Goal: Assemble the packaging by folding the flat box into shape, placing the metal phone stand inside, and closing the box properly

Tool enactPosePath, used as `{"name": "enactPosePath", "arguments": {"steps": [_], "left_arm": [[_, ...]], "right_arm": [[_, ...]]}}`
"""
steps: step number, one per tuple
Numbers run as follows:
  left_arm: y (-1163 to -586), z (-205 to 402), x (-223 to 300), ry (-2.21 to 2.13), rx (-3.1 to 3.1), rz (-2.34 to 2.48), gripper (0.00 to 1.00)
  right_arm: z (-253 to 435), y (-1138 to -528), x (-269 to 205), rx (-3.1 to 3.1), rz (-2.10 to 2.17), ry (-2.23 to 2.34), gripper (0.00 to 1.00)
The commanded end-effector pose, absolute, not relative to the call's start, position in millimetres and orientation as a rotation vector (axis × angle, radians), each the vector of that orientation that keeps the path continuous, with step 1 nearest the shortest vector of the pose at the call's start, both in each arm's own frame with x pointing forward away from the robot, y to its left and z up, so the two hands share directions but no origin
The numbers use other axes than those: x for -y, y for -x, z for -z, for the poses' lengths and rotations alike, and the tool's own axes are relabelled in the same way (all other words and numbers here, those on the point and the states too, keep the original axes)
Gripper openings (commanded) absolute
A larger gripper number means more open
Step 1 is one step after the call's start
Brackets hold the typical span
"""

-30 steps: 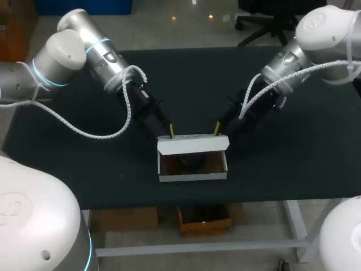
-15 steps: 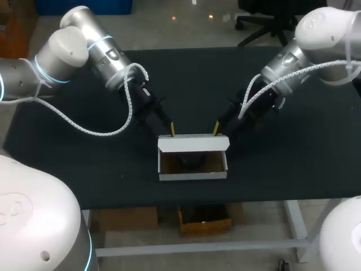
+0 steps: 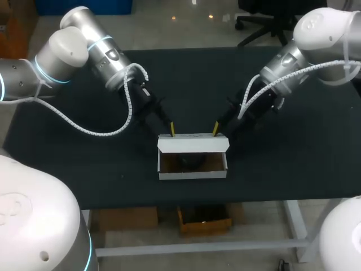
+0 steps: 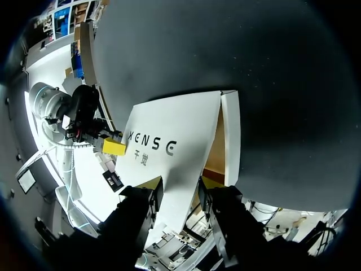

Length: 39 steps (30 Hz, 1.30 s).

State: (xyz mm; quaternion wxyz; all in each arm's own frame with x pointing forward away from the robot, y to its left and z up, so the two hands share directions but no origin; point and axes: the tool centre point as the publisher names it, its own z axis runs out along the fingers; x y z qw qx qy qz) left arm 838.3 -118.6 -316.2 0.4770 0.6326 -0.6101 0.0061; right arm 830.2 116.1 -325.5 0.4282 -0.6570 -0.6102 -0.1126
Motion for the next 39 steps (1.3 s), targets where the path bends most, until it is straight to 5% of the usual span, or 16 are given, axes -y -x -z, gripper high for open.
{"name": "enactPosePath", "arguments": {"steps": [1, 39], "left_arm": [[-839.2, 316.9, 123.2, -1.541, 1.493, -0.013, 0.46], [-829.6, 327.1, 118.5, -1.557, 1.541, -0.058, 0.49]], "right_arm": [[326.2, -830.7, -123.1, 1.528, 0.279, 1.636, 0.38], [342.0, -820.6, -117.3, 1.518, 0.268, 1.622, 0.43]]}}
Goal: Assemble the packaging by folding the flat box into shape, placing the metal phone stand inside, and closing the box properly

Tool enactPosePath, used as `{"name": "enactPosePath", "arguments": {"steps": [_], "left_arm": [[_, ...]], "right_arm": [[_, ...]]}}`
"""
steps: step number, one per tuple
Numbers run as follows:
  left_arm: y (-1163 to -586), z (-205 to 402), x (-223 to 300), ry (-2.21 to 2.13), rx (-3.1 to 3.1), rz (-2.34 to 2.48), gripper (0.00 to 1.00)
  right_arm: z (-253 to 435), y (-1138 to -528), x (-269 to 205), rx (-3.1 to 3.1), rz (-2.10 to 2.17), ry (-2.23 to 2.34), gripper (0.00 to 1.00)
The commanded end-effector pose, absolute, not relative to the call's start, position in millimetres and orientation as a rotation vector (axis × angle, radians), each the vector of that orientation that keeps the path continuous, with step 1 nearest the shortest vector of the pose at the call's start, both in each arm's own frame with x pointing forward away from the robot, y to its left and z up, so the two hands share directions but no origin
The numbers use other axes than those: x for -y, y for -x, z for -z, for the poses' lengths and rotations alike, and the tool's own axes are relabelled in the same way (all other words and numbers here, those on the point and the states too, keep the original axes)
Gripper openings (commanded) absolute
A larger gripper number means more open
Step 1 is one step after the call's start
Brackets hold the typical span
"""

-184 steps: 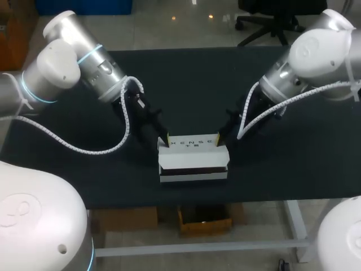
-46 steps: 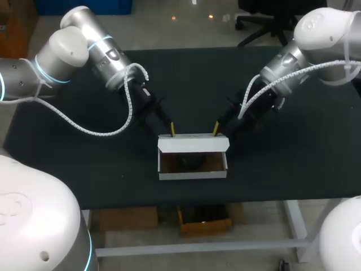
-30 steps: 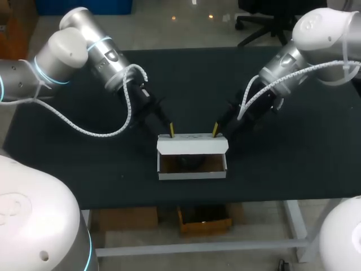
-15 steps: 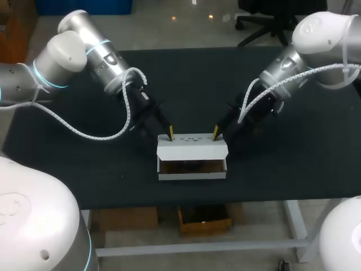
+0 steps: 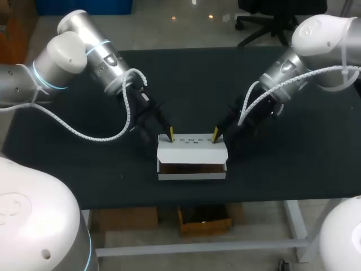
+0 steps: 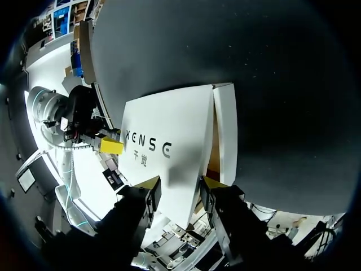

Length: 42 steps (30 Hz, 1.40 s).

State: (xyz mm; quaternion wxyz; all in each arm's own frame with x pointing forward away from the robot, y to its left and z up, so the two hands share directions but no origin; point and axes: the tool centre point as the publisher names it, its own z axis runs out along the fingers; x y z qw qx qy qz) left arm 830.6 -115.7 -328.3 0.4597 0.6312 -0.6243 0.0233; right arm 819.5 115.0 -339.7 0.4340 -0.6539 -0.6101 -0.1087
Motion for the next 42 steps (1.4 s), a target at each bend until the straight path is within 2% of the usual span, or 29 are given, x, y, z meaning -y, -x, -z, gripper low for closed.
{"name": "enactPosePath", "arguments": {"steps": [1, 42], "left_arm": [[-829.5, 327.2, 118.5, -1.558, 1.542, -0.058, 0.49], [-827.0, 334.0, 116.4, -1.56, 1.555, -0.078, 0.49]], "right_arm": [[342.4, -820.4, -117.3, 1.519, 0.267, 1.622, 0.44], [352.5, -818.1, -117.0, 1.535, 0.248, 1.639, 0.49]]}}
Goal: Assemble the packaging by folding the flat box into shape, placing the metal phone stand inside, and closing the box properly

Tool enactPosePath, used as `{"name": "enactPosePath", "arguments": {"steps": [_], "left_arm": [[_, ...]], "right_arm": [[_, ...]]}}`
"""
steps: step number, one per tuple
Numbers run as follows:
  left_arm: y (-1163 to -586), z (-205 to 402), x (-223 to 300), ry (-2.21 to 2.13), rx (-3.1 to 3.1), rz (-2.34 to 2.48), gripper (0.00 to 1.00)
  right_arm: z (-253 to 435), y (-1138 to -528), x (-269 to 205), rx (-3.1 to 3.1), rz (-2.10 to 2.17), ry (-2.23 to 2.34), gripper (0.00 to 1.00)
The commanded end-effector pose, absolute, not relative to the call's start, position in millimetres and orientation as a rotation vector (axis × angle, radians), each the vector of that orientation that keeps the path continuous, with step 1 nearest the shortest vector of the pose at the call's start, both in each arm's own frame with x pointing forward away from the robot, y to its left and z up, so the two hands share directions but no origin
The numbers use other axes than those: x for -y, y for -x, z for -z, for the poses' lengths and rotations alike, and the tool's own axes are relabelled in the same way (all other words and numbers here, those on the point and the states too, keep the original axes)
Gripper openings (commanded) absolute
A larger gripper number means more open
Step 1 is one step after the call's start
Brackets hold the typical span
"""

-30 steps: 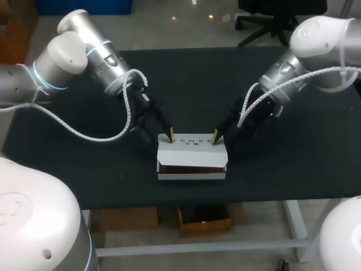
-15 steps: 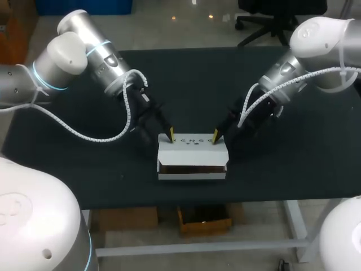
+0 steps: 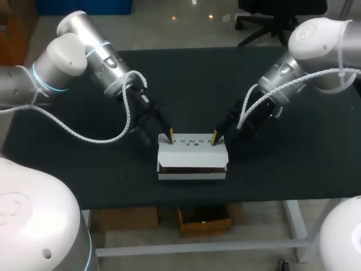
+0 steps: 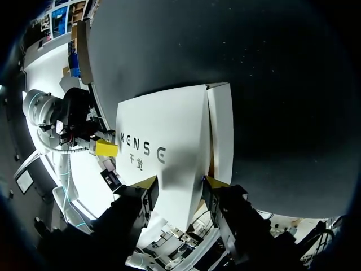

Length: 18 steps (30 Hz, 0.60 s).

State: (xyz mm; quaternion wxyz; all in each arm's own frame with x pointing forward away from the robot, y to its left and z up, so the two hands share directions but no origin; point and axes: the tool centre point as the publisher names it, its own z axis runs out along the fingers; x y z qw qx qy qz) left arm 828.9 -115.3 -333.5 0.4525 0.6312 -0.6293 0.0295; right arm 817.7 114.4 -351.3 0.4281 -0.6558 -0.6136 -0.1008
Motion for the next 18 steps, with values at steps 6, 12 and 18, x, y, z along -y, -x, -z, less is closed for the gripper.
{"name": "enactPosePath", "arguments": {"steps": [6, 12, 18], "left_arm": [[-827.4, 334.3, 116.7, -1.563, 1.579, -0.088, 0.5], [-828.3, 333.2, 117.2, -1.562, 1.594, -0.105, 0.54], [-829.6, 329.2, 116.6, -1.575, 1.618, -0.121, 0.56]], "right_arm": [[354.8, -819.1, -118.0, 1.537, 0.244, 1.638, 0.49], [355.7, -819.5, -118.3, 1.541, 0.241, 1.638, 0.49], [355.6, -819.7, -117.9, 1.545, 0.242, 1.643, 0.49]]}}
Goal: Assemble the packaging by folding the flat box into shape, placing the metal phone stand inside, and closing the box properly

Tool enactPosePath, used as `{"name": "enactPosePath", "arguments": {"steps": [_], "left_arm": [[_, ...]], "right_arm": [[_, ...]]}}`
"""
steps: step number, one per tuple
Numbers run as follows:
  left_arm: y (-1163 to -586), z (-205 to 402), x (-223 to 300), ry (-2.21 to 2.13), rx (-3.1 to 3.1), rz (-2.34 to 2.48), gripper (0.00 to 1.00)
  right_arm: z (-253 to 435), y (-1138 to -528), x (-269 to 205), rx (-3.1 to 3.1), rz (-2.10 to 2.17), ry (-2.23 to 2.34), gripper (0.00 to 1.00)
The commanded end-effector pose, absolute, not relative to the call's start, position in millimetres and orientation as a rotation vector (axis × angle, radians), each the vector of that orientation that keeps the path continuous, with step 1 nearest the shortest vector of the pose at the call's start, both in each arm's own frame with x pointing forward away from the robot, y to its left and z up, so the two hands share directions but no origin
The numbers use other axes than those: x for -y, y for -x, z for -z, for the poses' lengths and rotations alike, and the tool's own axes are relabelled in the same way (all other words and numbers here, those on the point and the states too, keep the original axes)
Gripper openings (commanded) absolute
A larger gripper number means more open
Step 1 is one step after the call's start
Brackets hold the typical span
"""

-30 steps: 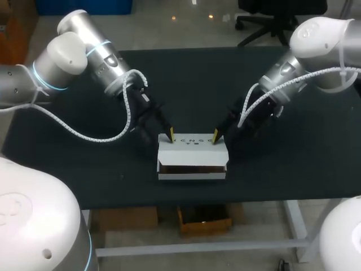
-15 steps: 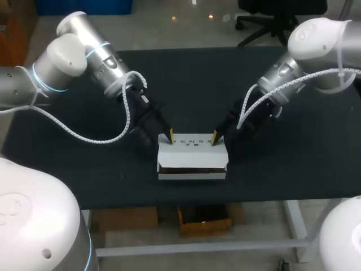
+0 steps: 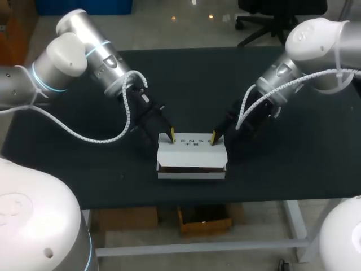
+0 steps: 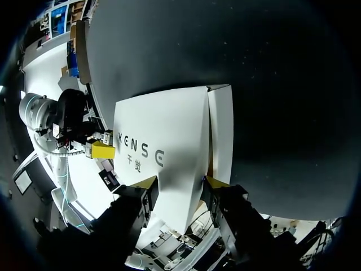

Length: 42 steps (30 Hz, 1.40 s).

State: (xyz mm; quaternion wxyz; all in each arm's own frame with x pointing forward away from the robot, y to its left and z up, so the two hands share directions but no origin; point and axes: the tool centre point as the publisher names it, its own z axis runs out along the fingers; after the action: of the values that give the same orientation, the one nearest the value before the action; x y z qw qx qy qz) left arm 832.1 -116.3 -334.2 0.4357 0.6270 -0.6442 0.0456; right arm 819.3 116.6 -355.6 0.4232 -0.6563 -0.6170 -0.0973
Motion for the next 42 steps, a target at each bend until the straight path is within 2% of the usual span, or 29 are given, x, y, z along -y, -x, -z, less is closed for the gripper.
{"name": "enactPosePath", "arguments": {"steps": [1, 16, 20, 25, 42], "left_arm": [[-829.7, 328.1, 116.1, -1.579, 1.622, -0.123, 0.57], [-831.6, 312.1, 97.3, -1.668, 1.684, -0.192, 0.67], [-833.2, 298.0, 89.6, -1.693, 1.738, -0.267, 0.79], [-835.9, 273.0, 81.7, -1.646, 1.853, -0.418, 1.0], [-835.9, 221.3, 102.6, -1.26, 2.259, -0.702, 1.0]], "right_arm": [[355.6, -819.8, -117.7, 1.545, 0.242, 1.644, 0.49], [357.3, -820.9, -118.0, 1.548, 0.237, 1.644, 0.49], [356.9, -821.3, -118.6, 1.551, 0.238, 1.643, 0.49], [356.3, -822.1, -119.1, 1.557, 0.242, 1.64, 0.49], [357.4, -823.6, -121.5, 1.567, 0.236, 1.635, 0.49]]}}
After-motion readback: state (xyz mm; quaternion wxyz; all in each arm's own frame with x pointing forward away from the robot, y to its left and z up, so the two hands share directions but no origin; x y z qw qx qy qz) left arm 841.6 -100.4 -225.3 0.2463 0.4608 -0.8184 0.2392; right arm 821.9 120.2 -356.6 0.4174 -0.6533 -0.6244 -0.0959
